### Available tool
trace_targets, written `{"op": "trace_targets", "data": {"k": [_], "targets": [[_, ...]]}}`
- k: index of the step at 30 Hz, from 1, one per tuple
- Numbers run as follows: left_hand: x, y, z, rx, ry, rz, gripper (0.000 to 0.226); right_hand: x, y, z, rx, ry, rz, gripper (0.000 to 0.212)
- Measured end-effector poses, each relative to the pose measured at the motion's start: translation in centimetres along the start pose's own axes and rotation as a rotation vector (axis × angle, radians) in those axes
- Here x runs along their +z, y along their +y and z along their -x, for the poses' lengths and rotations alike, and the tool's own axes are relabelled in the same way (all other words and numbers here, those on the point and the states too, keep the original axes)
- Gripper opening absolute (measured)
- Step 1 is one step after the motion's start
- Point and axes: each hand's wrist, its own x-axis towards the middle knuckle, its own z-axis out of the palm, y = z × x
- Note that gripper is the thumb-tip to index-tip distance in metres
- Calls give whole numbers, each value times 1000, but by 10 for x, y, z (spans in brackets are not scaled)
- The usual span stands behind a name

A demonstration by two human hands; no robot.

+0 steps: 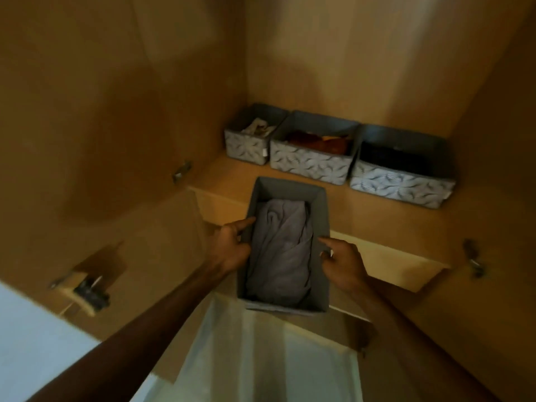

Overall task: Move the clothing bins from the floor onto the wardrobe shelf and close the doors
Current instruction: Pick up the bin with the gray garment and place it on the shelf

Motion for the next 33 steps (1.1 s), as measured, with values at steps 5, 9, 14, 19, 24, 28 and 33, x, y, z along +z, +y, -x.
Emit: {"op": "trace_targets", "data": {"k": [5,9,14,19,24,28,33], "targets": [[23,42,-74,180,-98,-122,34,-29,14,-27,263,267,-159,37],[53,68,-102,383,-212,-294,33,-35,44,-52,442,408,-313,16],[91,80,-110,423,-330,-356,45,-33,63,-78,552,466,-531,5],[116,73,-123,477,-534,-323,79,-33,54,-89,513,454,-526,71],[125,75,-137,513,-532,-336,80,-44,54,-90,496,390,-468,75],[130,76,-146,546,-529,-320,80,-55,66,-86,499,369,-293,76],[138,79,-152,549,-508,-318,80,-65,93,-80,493,394,-170,81]]}}
